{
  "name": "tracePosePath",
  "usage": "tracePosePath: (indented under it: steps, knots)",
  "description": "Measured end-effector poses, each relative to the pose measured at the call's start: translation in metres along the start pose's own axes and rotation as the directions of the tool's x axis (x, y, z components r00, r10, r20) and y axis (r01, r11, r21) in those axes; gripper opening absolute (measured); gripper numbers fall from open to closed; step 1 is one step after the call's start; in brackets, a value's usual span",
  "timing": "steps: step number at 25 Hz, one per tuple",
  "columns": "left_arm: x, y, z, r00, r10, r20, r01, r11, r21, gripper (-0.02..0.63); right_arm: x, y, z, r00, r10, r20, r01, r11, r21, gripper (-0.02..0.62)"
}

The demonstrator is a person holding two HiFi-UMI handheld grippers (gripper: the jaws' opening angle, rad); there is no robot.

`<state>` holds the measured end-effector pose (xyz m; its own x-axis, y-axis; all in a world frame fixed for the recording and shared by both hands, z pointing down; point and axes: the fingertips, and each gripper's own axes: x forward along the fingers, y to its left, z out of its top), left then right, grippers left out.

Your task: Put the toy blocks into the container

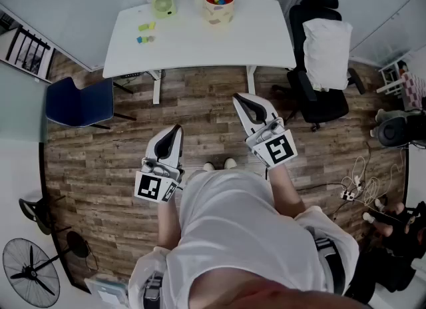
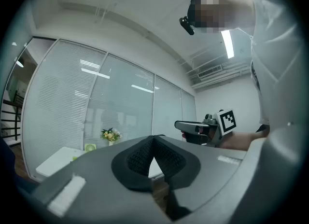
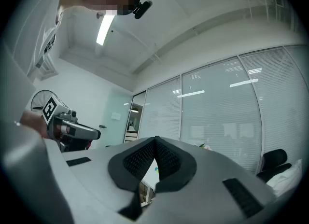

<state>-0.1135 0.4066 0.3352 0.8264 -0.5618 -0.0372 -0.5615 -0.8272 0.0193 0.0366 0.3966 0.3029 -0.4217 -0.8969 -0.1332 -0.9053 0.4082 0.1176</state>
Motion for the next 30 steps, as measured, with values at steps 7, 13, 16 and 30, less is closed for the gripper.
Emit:
tracePosePath:
  steps: [7, 13, 16, 30]
  knots:
    - [0.019, -0.014, -0.003, 1.000, 0.010, -0.026, -0.010, 1.000, -0.011, -0.002, -0.014, -0.028, -0.004, 1.000, -0.012, 0.001, 0.012, 1.000, 0.008, -0.002]
    - [0.020, -0.018, -0.006, 0.997, 0.060, -0.051, -0.060, 0.998, -0.010, -0.002, -0.018, -0.041, -0.016, 0.999, 0.016, 0.029, -0.018, 0.998, 0.065, 0.000]
    - [0.013, -0.018, -0.013, 0.992, 0.104, -0.071, -0.106, 0.994, -0.017, -0.002, -0.019, -0.041, -0.030, 0.999, 0.040, 0.025, -0.042, 0.993, 0.107, 0.000]
    - [0.044, 0.036, -0.037, 0.981, 0.166, -0.105, -0.168, 0.986, -0.015, -0.002, 0.033, -0.079, -0.073, 0.997, 0.057, -0.052, -0.049, 0.989, 0.137, 0.000]
